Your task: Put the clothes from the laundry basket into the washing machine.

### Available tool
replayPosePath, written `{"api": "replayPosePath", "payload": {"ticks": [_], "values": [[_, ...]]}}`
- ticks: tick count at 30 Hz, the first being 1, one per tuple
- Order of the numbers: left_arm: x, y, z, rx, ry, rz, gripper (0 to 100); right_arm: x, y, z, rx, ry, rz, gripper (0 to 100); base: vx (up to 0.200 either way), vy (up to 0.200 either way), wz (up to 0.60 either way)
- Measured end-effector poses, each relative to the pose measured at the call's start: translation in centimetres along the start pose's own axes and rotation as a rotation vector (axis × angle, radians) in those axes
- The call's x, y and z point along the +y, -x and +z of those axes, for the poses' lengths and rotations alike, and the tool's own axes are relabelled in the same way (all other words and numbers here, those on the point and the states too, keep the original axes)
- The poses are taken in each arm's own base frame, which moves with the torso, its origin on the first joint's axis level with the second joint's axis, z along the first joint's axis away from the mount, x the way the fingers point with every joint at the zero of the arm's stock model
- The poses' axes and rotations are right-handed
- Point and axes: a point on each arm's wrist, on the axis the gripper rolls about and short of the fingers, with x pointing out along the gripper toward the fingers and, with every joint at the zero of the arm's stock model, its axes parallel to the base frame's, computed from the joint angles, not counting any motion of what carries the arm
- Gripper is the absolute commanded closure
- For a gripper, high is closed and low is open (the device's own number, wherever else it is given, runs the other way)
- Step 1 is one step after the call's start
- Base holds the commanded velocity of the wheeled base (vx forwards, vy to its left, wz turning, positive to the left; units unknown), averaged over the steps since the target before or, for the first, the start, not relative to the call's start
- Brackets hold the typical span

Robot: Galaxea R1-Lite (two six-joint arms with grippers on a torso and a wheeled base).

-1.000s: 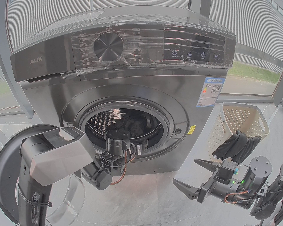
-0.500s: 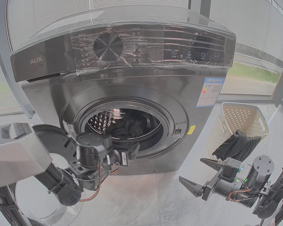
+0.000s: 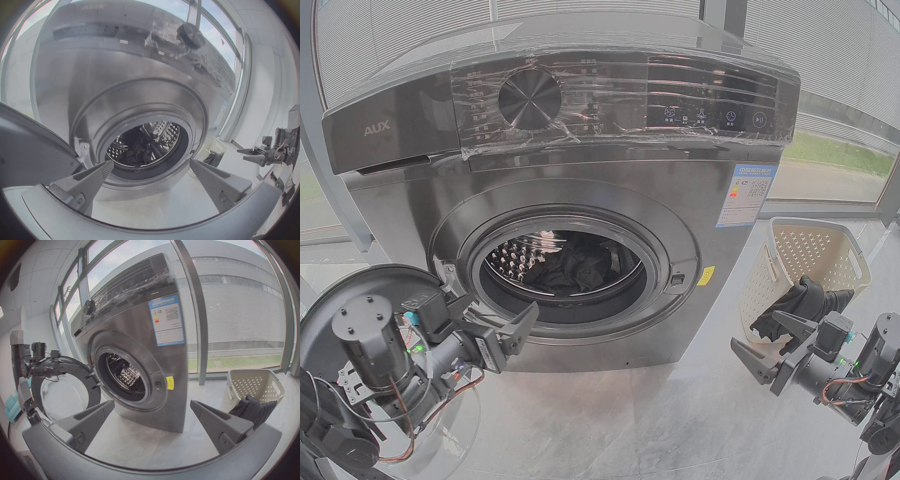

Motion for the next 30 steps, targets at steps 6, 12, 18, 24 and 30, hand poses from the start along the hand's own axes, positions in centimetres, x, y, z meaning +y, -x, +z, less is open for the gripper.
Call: {"api": "replayPosePath", "payload": {"ticks": [6,12,18,24,30], "values": [[0.9,2.6,0.7,-0.04,-0.028,0.007,0,-1.3,1.0,0.2,0.031,0.001,-0.076,0,-0.2,0.0,0.0],[1.8,4.5,0.7,-0.058,-0.05,0.02,0,-1.9,2.6,0.1,0.102,0.001,-0.118,0,-0.2,0.0,0.0],[2.6,6.1,0.5,-0.07,-0.071,0.038,0,-2.1,4.8,0.4,0.125,0.003,-0.186,0,-0.2,0.0,0.0],[3.2,7.3,0.5,-0.089,-0.083,0.059,0,-2.1,7.1,0.6,0.122,0.003,-0.226,0,-0.1,0.0,0.0],[4.0,8.7,0.2,-0.091,-0.087,0.084,0,-2.3,9.7,0.7,0.086,-0.002,-0.27,0,0.0,0.0,0.0]]}}
